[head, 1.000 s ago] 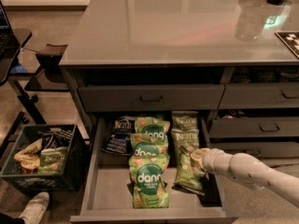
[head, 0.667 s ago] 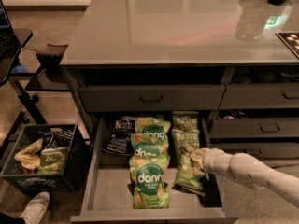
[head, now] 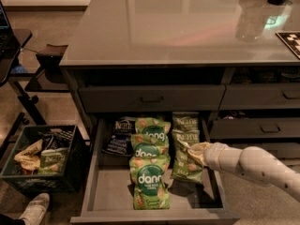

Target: Pick green jalapeno chip bag from middle drawer and place on counter

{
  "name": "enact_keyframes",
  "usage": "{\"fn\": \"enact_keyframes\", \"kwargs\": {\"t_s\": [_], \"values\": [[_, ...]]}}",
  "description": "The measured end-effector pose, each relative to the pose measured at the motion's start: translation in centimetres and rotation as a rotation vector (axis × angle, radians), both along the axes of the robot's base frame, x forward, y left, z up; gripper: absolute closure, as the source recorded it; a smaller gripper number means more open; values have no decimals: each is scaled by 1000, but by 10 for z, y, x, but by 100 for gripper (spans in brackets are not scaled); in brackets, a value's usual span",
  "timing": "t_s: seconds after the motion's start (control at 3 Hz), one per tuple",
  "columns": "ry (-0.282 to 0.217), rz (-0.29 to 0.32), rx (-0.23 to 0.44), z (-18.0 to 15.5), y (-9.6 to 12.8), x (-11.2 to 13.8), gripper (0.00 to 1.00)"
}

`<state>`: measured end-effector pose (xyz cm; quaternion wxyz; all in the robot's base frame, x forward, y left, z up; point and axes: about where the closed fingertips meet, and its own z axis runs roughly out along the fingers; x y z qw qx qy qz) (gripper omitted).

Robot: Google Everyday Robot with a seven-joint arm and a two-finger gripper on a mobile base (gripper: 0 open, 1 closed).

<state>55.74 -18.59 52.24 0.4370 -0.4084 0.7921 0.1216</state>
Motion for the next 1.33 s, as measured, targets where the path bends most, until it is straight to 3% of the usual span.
{"fn": "enact_keyframes", "kwargs": {"t_s": [0.33, 0.67, 1.0, 1.33], "values": [[-55, 87, 16, 47, 19, -5, 100], [-97, 145, 20, 84, 21, -4, 100], [-111, 168, 114, 107, 5, 11, 100], [-111, 168, 114, 107, 5, 11, 100]]}}
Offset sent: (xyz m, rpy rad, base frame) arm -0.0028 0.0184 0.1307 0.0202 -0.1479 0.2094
